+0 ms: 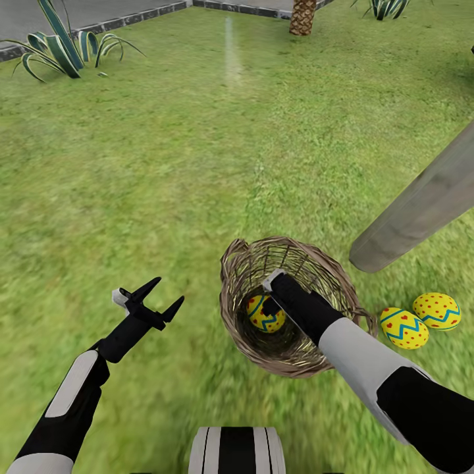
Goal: Take the three Easter eggs out of the wicker basket on the lawn in the garden, then place them on the lawn next to a single tree (choose any tree) so that all three eggs are next to the same tree and none are left in the basket.
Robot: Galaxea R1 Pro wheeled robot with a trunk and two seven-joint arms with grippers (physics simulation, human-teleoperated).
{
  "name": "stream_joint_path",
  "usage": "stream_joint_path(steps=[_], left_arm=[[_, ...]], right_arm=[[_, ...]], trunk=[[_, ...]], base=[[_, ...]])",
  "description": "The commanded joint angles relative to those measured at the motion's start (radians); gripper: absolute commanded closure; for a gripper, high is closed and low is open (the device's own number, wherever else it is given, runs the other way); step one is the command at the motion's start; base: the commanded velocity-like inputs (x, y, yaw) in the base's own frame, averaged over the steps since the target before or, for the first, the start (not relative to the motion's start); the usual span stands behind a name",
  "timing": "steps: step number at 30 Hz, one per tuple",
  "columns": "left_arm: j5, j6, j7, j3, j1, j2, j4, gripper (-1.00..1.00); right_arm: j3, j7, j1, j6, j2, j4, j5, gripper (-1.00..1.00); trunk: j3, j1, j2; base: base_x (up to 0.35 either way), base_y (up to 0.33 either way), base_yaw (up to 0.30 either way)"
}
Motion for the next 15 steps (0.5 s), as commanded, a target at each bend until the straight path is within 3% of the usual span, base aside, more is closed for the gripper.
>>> stream_joint_path(steps=[1,2,6,15], left_arm=[[-0.003,0.004,-0.004,0.001,-0.001,0.000,0.000,-1.00],[-0.003,0.004,-0.004,0.001,-0.001,0.000,0.000,-1.00],[-0.004,0.003,-0.002,0.001,-0.001,0.000,0.000,-1.00],[-0.005,0.003,-0.002,-0.001,0.000,0.000,-0.001,-1.00]], right_arm=[[0.003,0.067,-0.001,-0.014,-0.002,-0.002,0.014,-1.00],[0.003,0.108,-0.001,-0.030,-0.002,-0.001,0.027,-1.00],[0.000,0.153,-0.001,-0.047,-0.003,0.010,0.115,-1.00],[-0.005,0.160,-0.001,-0.050,-0.005,0.010,0.136,-1.00]], trunk=[[-0.004,0.000,0.000],[-0.008,0.001,-0.001],[-0.016,0.002,-0.001],[-0.028,0.003,-0.002]], base=[[0.000,0.000,0.000],[0.000,0.000,0.000],[0.000,0.000,0.000],[0.000,0.000,0.000]])
